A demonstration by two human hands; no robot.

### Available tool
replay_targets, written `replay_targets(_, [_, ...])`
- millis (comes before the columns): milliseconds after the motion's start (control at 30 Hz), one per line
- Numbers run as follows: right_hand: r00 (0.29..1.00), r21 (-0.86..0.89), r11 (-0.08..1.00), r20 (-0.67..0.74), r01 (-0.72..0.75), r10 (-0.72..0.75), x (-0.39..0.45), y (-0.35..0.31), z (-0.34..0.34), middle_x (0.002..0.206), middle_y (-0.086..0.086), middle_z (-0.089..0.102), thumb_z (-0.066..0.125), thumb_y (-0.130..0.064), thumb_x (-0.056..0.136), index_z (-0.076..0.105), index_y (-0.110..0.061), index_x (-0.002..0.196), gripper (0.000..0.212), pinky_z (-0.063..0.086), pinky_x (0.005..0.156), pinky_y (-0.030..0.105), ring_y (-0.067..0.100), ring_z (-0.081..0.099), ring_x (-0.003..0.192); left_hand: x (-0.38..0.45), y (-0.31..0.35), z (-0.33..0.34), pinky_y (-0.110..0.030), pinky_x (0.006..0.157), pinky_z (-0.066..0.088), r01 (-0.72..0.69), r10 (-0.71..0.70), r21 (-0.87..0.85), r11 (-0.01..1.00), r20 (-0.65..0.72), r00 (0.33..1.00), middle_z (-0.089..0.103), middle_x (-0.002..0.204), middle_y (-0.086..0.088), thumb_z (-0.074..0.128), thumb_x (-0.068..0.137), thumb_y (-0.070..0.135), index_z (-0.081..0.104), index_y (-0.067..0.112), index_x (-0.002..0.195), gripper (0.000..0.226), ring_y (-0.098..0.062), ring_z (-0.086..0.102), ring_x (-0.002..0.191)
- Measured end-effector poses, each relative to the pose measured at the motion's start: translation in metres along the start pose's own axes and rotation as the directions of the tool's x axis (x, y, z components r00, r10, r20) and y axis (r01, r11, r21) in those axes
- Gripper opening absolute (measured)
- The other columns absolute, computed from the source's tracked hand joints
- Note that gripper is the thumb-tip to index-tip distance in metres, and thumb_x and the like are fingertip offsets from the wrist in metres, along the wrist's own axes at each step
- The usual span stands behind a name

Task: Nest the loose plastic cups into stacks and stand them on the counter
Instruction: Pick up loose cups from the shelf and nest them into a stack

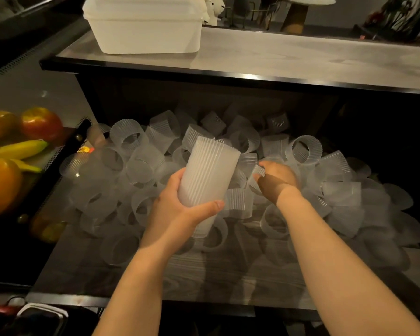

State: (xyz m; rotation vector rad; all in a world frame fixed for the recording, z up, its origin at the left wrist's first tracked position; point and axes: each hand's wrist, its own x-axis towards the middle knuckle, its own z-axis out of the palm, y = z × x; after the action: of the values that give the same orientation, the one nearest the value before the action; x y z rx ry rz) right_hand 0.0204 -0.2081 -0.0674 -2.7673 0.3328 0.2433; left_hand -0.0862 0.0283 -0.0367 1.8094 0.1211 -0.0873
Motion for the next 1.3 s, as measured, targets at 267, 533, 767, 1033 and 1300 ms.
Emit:
replay_targets(267, [0.990, 0.256, 0.966, -0.143, 0.046, -0.009, -0.009, -0.003, -0.007, 0.114, 0.001, 0.070, 0.053, -0.029, 0.097, 0.067, -0.024, 0.121, 0.028, 0.050, 0.088, 0.030, 0.021, 0.063, 0.105, 0.000, -0.005, -0.002, -0.041, 0.085, 0.059, -0.004, 0.002, 0.041, 0.999, 0.038, 0.999, 0.063, 0.107, 0.027, 0.086, 0.056, 0.054, 0.049, 0.055, 0.124, 0.078, 0.000, 0.064, 0.098])
replay_targets(533, [0.918, 0.606, 0.740, -0.394, 0.292, -0.040, -0.031, -0.009, -0.033, 0.093, -0.009, 0.072, 0.065, -0.025, 0.092, 0.074, -0.023, 0.106, 0.017, 0.056, 0.068, 0.022, -0.001, 0.064, 0.078, -0.003, -0.007, -0.001, -0.041, 0.085, 0.059, -0.001, -0.004, 0.085, 0.996, 0.059, 0.998, 0.063, 0.110, 0.023, 0.085, 0.054, 0.057, 0.049, 0.053, 0.127, 0.082, -0.001, 0.063, 0.099])
replay_targets(767, [0.935, 0.914, 0.198, -0.339, 0.354, -0.105, -0.074, -0.038, -0.071, 0.075, 0.001, 0.066, 0.062, -0.012, 0.094, 0.074, -0.014, 0.101, 0.014, 0.044, 0.050, 0.019, 0.008, 0.047, 0.051, -0.010, 0.000, -0.001, -0.040, 0.083, 0.058, -0.010, -0.003, 0.112, 0.994, 0.112, 0.994, 0.058, 0.117, 0.019, 0.090, 0.064, 0.047, 0.043, 0.049, 0.135, 0.085, -0.007, 0.059, 0.104])
replay_targets(1033, [0.941, 0.947, 0.155, -0.241, 0.281, -0.237, -0.093, -0.043, -0.071, 0.069, -0.001, 0.062, 0.060, -0.007, 0.094, 0.072, -0.017, 0.105, 0.020, 0.040, 0.051, 0.021, 0.009, 0.044, 0.050, -0.025, 0.016, -0.001, -0.028, 0.078, 0.055, -0.056, 0.050, 0.035, 0.998, 0.146, 0.988, 0.058, 0.117, 0.018, 0.085, 0.055, 0.050, 0.044, 0.042, 0.136, 0.091, -0.006, 0.060, 0.104])
replay_targets(1300, [0.898, 0.858, 0.331, -0.280, 0.393, -0.341, -0.122, -0.042, -0.072, 0.071, 0.012, 0.061, 0.056, -0.011, 0.095, 0.077, -0.025, 0.102, 0.026, 0.036, 0.053, 0.027, 0.023, 0.044, 0.060, -0.032, 0.028, 0.002, -0.025, 0.070, 0.052, -0.076, 0.074, 0.018, 0.997, 0.077, 0.994, 0.060, 0.112, 0.014, 0.089, 0.071, 0.032, 0.049, 0.039, 0.129, 0.070, -0.009, 0.062, 0.098])
